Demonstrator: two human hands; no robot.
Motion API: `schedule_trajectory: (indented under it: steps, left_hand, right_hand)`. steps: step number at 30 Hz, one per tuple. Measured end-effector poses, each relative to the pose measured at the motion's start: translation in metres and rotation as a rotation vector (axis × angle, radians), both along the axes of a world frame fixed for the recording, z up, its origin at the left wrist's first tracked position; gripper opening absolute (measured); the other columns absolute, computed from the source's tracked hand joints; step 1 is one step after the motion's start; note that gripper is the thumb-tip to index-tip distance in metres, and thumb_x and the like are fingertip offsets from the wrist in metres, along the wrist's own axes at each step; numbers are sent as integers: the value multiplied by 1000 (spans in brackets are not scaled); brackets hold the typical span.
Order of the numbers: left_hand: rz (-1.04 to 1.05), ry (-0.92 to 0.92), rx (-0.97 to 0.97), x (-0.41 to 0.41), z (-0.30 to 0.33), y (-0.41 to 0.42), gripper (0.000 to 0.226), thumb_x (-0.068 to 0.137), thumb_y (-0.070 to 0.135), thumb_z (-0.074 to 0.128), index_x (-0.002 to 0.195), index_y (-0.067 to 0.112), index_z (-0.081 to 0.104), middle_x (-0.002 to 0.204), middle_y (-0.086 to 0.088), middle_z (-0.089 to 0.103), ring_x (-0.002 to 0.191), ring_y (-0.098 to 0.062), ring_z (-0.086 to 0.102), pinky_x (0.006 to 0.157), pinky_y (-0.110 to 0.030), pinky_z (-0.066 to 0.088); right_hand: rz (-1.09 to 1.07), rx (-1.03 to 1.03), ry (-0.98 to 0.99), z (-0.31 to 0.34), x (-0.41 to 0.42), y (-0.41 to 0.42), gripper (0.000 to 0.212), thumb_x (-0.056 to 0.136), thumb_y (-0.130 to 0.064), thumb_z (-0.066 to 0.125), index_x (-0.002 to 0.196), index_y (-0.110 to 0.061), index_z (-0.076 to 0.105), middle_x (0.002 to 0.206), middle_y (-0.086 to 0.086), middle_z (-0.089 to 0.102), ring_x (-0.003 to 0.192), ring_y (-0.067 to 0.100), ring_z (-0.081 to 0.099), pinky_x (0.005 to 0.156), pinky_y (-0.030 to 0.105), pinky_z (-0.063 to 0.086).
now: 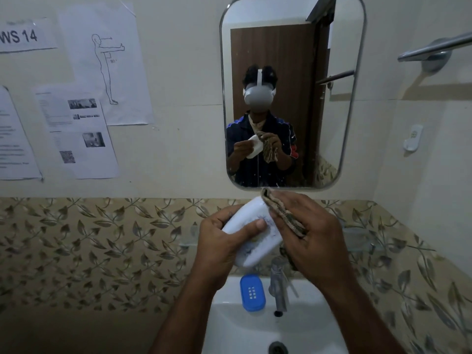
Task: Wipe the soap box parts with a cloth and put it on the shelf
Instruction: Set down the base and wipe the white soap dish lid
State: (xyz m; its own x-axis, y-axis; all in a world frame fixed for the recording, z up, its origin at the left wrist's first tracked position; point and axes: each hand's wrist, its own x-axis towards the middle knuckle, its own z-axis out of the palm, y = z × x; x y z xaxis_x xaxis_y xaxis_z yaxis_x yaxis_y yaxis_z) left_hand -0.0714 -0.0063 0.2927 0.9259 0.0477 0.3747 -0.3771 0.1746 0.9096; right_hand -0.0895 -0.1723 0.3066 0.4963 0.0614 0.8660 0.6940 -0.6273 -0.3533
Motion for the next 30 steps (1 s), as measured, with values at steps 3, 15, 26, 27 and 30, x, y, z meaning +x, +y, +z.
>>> schedule_trajectory:
  steps: [3,15,26,27,30]
  left_hand:
    - [53,119,-333,-5,4,-17,51,64,35,84,106,7,73,97,-15,77,80,-25,73,63,-33,60]
    - [4,165,-445,-19,6,-39,38,73,27,74,107,9,72,103,-16,77,93,-34,74,79,-44,62]
    - [-72,234,-594,-17,0,-42,51,86,34,65,130,9,63,120,-19,71,109,-39,69,85,-45,61]
    - [-88,223,-595,-20,-1,-46,51,85,32,64,131,9,62,122,-17,71,109,-37,69,83,-41,61]
    - [-80,199,-613,-19,-1,-48,45,87,29,63,128,11,64,120,-16,72,107,-34,71,83,-39,61]
  right_hand:
    - [5,240,15,-25,-8,25,39,93,-21,60,130,-10,61,125,2,65,110,5,63,93,23,54]
    - [-43,243,-6,3,0,25,41,95,-23,56,134,-11,59,130,3,62,116,8,60,98,14,46]
    - [-21,228,46,-13,-8,38,45,93,-16,59,137,-18,56,134,0,63,120,8,60,100,27,50]
    - [-3,260,70,-2,-2,33,43,93,-19,60,136,-19,58,132,-4,64,119,3,60,100,27,51]
    - [58,301,123,7,0,29,41,95,-25,61,136,-25,58,129,-11,65,116,-2,60,97,27,52]
